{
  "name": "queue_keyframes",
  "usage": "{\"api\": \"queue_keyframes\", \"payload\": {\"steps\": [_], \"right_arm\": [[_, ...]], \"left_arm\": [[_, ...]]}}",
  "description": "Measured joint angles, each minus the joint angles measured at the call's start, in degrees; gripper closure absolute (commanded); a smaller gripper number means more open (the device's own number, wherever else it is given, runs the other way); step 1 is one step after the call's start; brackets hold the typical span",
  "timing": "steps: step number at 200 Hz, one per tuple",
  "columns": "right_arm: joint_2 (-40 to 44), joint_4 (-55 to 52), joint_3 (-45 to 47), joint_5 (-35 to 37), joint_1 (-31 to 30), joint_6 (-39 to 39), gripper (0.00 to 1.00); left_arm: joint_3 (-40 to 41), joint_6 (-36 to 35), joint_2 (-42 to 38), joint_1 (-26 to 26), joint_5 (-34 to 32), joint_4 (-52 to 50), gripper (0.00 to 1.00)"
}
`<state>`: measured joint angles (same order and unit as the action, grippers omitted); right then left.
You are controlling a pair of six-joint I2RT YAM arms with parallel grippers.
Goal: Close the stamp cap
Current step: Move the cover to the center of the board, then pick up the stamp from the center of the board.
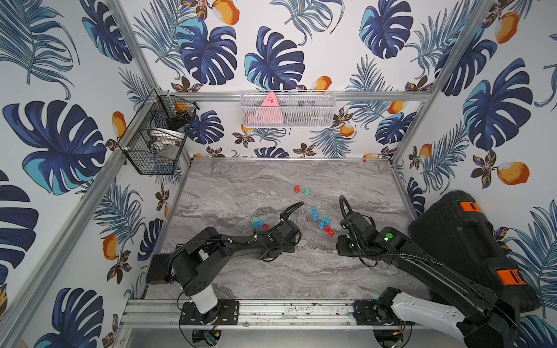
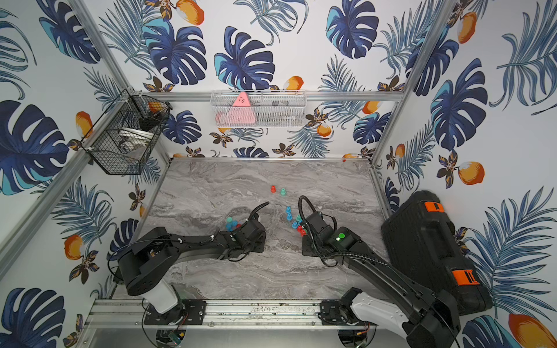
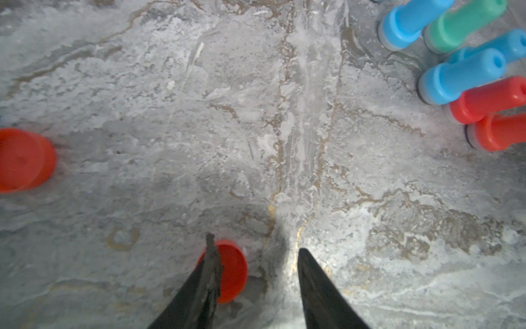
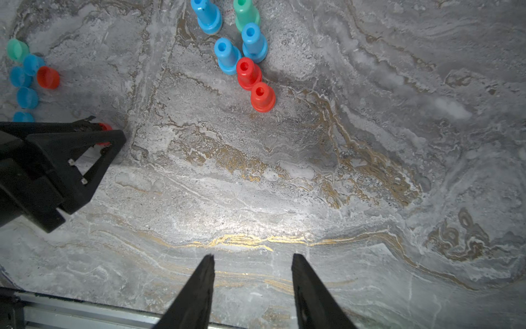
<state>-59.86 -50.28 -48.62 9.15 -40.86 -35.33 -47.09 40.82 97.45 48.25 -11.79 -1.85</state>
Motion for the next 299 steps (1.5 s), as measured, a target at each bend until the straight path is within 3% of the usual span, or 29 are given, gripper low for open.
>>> {"api": "queue_keyframes", "payload": {"steps": [97,162,228,299], "right_arm": [[0.3,0.0,0.1,0.7,-0.8,-0.2,0.52],[0.5,0.0,0.1,0.9,-1.0,-0.2,0.52],[-0.1,0.0,0.1,1.1,-1.1,-0.3,0.5],[-3.7,-0.1,-0.8,2.3,-1.1,-0.4,0.5]], "left_arm": [[-4.9,1.1,3.8,4.2,-0.8,-1.1,0.51],[-7.8,1.0,3.1,5.0,0.0,-7.3,0.51],[-9.3,-0.6,-3.9,5.5,-1.3,-11.0,0.5],[-3.0,-2.8,-21.8,5.6,-4.5,-17.6,0.5]]}}
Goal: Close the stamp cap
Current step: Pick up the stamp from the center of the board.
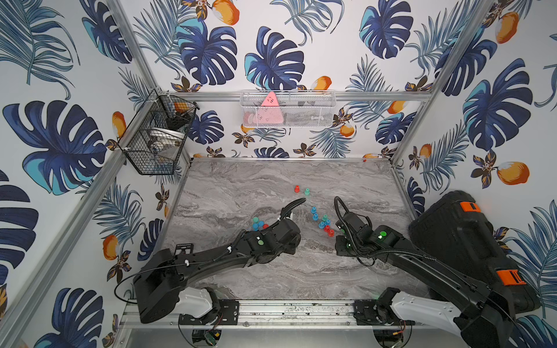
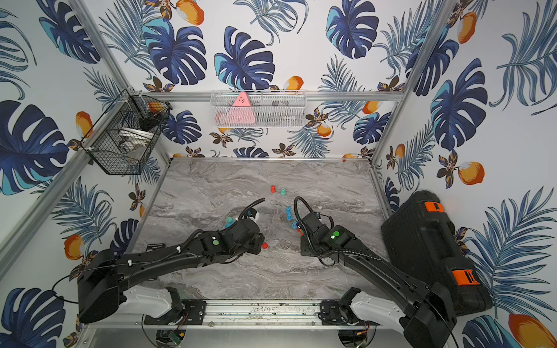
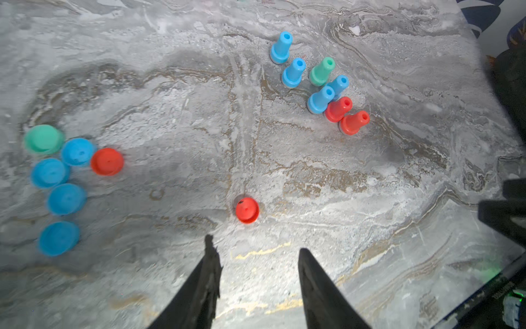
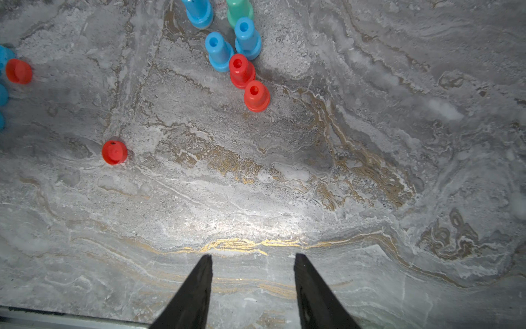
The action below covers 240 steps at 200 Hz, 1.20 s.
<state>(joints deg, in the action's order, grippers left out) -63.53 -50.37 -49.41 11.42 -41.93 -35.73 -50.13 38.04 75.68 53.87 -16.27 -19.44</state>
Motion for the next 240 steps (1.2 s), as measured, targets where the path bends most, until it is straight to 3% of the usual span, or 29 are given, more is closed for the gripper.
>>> {"api": "queue_keyframes", "payload": {"steps": [63,127,198,240], "right_arm": [[-5.4,-0.3,-2.6,1.5,1.2,1.3,0.49],[-15.3,0.8,-9.0,-0.1,4.8,5.0,0.49],[-24.9,2.2,-14.5,-3.4,11.1,9.3,0.5],[-30.3,2.8,-16.4,-4.7,12.6,10.5,0.51]], "left_arm": [[4.4,-0.7,-19.0,0.0,-3.7,-12.1,0.5],[5.1,-1.9,-32.5,0.3,-8.1,-25.6,0.49],[0.5,-2.3,-37.6,0.6,-10.4,-32.3,0.49],[3.3,-3.7,-39.8,0.7,-10.8,-32.3,0.49]]}}
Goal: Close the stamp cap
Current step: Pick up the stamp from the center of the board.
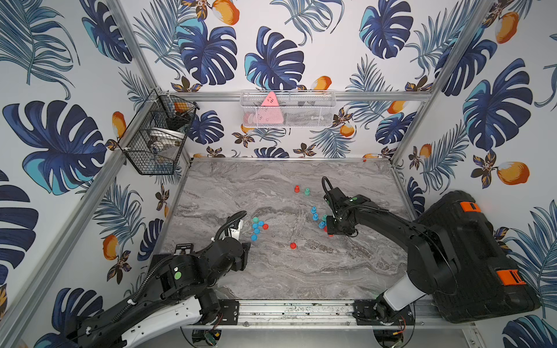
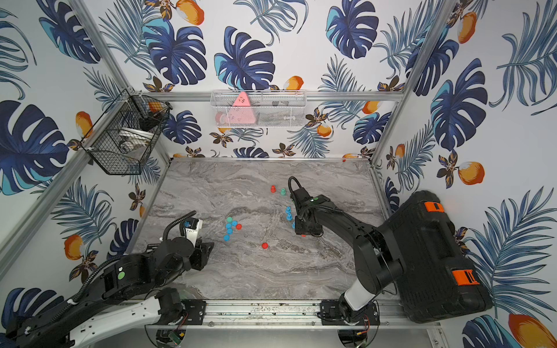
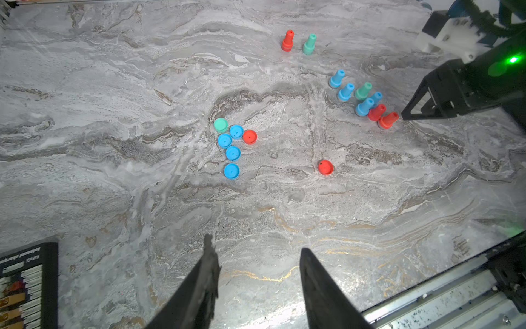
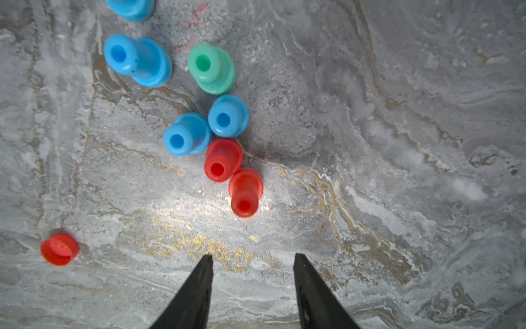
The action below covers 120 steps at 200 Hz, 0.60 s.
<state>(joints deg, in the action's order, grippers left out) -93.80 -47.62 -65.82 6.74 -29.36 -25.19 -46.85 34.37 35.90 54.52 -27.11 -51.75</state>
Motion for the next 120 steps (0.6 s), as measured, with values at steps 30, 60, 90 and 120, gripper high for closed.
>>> {"api": "queue_keyframes", "payload": {"steps": [30,60,90,120], "right_arm": [[-2.7,0.7,-1.2,-0.4,0.5,0.6,0.52],[-4.2,0.9,-2.6,-0.4,0.6,0.8,0.52],[-5.5,1.2,-2.7,-0.4,0.8,0.8,0.53],[-6.4,1.4,-2.7,-0.4,0.9,1.0,0.55]], "left_arm": [[0.7,-1.4,0.4,0.2,0.7,1.7,0.49],[0.9,-1.6,-0.5,0.6,1.5,2.7,0.49],[1.3,-1.7,-2.1,1.0,1.5,3.3,0.49],[1.4,-1.7,-1.7,1.4,1.4,3.3,0.49]]}}
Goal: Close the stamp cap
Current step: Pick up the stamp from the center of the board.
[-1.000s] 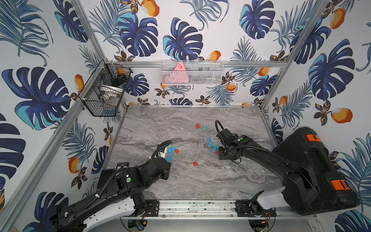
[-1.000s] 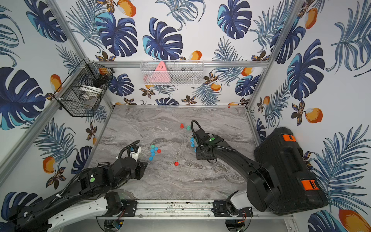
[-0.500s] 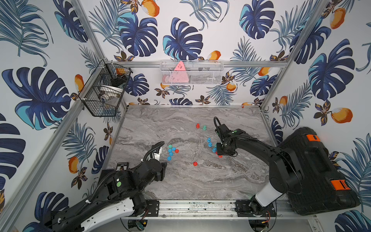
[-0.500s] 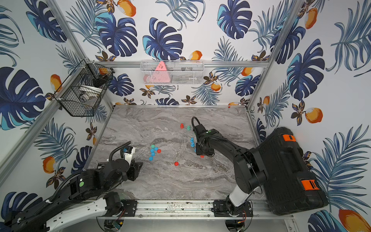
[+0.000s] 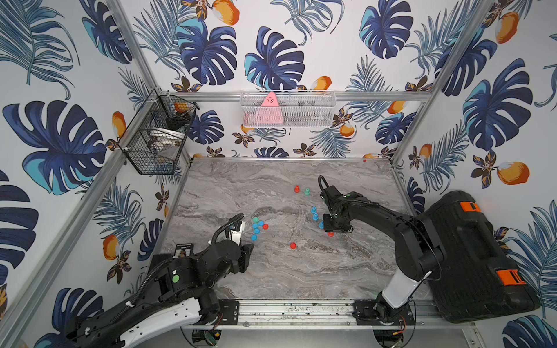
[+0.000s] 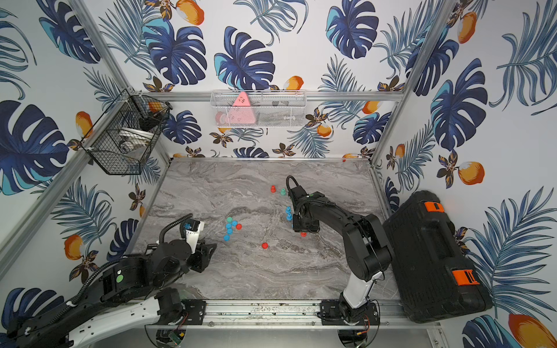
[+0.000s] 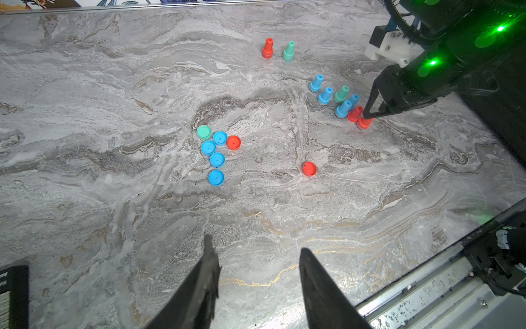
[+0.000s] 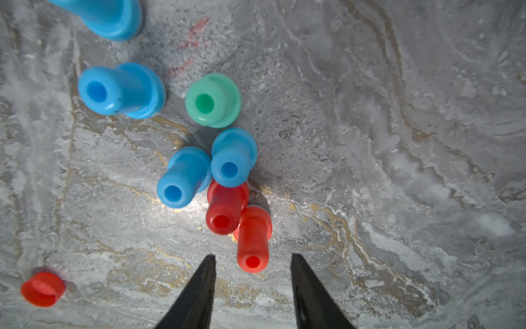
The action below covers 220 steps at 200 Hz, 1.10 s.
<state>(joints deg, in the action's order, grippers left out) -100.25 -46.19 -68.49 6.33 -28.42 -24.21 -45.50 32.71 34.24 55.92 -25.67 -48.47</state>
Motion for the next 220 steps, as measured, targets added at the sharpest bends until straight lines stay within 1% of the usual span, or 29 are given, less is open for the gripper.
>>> {"api": "queue_keyframes", "payload": {"steps": [41,155,220], "right_arm": [[-0.8,0.8,0.5,0.0,0.4,0.2,0.59],[-2.2,2.1,1.4,-0.9,0.6,0.2,0.66],[-2.3,2.1,1.3,-1.0,0.6,0.2,0.71]], "left_arm": [[0.0,0.0,0.3,0.2,0.0,0.0,0.49],[0.0,0.0,0.0,0.4,0.0,0.0,0.49],[0.0,0.0,-0.2,0.6,-0.1,0.0,0.49]]}}
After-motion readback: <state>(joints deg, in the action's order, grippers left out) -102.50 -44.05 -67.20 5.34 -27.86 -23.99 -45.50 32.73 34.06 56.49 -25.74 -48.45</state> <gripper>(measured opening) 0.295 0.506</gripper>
